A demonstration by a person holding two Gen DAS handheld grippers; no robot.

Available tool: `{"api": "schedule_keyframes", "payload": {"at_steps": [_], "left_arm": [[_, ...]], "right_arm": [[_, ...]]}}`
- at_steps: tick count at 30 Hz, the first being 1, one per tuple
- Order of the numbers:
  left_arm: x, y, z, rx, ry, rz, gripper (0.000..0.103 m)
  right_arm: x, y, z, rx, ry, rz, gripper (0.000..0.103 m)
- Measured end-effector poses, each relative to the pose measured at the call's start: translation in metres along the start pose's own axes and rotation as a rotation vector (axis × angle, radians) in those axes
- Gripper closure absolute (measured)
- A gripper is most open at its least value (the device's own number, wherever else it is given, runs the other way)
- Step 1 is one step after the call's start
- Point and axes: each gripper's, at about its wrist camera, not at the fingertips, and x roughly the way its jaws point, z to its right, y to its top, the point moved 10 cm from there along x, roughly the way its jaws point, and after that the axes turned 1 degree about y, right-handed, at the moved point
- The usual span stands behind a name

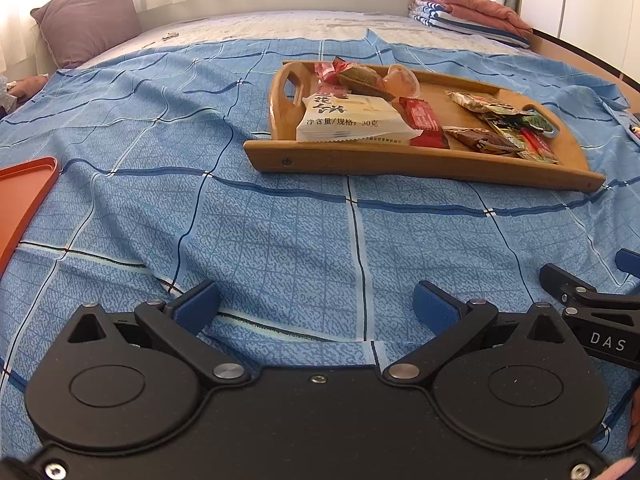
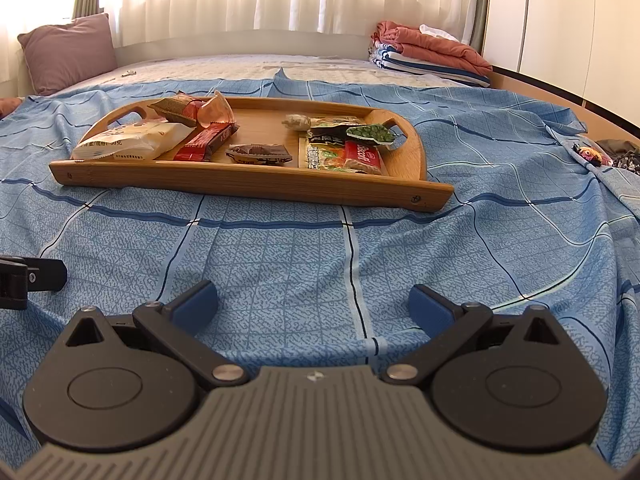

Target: Organize snacks

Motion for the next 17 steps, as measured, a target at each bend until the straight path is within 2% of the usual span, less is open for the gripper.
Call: {"api": "schedule_keyframes", "payload": {"at_steps": [17], "left_arm": [[0.0004,-0.0001,0.0003,0.002,0.008,0.009,0.000]], "right_arm": [[-0.0001,-0.0003,-0.0001,0.001,0.000,0.000,0.000]]}}
